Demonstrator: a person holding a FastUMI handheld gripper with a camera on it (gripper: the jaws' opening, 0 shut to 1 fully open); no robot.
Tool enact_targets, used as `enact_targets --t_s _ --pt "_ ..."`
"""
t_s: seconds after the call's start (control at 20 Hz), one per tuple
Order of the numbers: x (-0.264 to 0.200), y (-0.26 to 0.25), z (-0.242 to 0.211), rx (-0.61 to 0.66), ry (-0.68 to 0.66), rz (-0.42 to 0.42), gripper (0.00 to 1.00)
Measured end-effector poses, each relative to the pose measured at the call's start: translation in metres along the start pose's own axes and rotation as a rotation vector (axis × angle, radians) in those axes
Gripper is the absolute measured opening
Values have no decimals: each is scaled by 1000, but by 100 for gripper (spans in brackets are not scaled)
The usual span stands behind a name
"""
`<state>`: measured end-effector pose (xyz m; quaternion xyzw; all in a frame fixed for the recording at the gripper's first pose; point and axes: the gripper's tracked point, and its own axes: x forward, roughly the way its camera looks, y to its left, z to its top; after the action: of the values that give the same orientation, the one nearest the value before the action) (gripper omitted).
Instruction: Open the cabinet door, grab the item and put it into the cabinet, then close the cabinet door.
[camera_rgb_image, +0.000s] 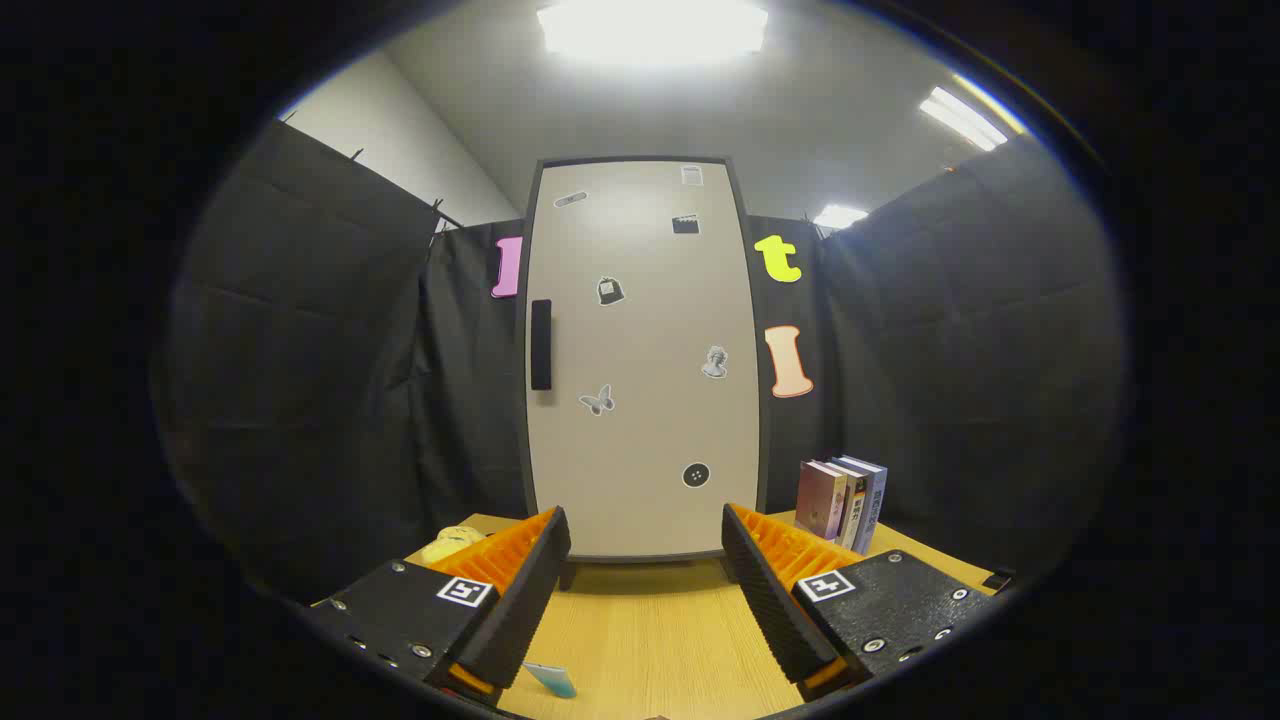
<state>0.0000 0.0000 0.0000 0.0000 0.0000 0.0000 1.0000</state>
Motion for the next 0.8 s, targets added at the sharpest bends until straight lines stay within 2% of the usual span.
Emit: enact_targets --t_s 0.8 --pt "2 0 3 3 -2 5 95"
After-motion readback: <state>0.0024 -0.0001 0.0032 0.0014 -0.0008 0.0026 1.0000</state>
